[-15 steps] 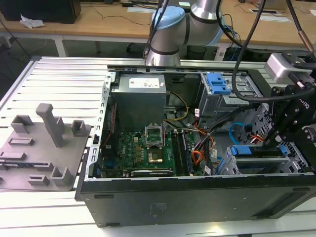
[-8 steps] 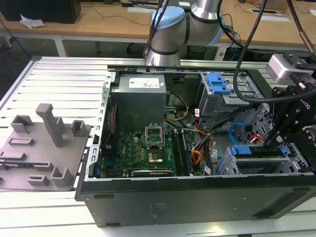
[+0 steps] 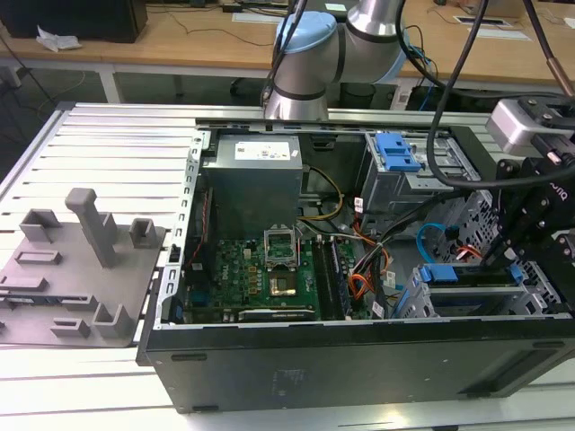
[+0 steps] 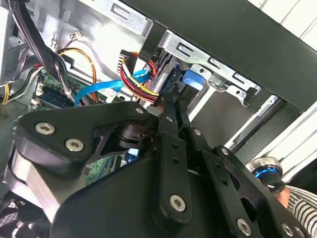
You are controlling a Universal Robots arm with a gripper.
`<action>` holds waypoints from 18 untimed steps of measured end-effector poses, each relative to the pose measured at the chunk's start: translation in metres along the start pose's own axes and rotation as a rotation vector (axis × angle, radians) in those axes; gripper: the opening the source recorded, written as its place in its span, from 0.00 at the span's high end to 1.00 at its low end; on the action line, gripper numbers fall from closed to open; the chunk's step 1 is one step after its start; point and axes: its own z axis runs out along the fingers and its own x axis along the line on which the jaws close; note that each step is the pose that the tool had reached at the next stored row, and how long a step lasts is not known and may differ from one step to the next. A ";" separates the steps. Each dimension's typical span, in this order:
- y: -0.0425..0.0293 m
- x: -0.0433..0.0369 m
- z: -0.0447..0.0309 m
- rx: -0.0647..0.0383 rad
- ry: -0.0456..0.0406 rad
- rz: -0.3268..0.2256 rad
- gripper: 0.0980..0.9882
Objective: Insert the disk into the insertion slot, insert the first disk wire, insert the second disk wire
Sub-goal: 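Insert the first disk wire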
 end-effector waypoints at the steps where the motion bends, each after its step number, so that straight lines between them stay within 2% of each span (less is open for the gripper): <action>1: -0.0001 0.0003 0.0012 0.000 -0.0063 0.000 0.93; 7: -0.0020 0.0011 0.0056 -0.002 -0.0079 0.000 0.93; 12: -0.0021 0.0012 0.0063 -0.002 -0.0078 0.000 0.93; 13: -0.0021 0.0011 0.0067 -0.002 -0.0084 0.000 0.92; 15: -0.0021 0.0012 0.0064 -0.002 -0.0077 0.000 0.78; 16: -0.0020 0.0012 0.0054 -0.002 -0.0072 0.000 0.78; 18: -0.0016 0.0012 -0.0042 -0.002 -0.0076 0.000 0.78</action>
